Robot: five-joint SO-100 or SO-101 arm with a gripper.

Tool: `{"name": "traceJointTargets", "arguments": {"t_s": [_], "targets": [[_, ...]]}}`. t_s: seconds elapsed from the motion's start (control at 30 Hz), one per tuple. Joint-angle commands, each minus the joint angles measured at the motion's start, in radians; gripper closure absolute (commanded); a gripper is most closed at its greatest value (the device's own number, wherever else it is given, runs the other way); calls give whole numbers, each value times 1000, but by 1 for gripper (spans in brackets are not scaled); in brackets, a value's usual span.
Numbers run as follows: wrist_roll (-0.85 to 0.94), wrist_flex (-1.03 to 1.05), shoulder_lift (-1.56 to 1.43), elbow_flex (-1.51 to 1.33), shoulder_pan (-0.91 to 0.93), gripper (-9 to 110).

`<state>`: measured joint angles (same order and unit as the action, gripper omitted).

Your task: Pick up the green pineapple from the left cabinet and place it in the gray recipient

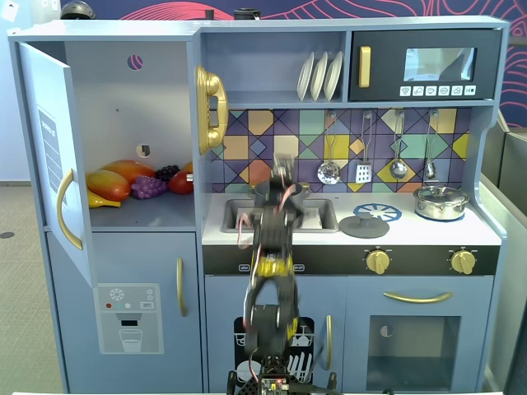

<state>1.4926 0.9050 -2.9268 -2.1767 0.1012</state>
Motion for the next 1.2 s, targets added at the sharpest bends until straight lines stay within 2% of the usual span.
{"name": "traceJointTargets", "arguments": {"t_s": [0.0, 0.13, 0.27, 0.4, 0.5, 0.6, 0.77, 0.83, 1.17], "targets": [[-64, 216, -167, -147, 35, 88], [51, 273, -222, -403, 29, 94], [58, 166, -249, -649, -40, 101], [152, 94, -250, -824, -61, 101], [2, 178, -230, -824, -146, 101], [0, 311, -250, -825, -164, 101], [167, 594, -250, -825, -167, 100], [72, 621, -250, -825, -192, 99], [20, 624, -252, -825, -69, 96]]}}
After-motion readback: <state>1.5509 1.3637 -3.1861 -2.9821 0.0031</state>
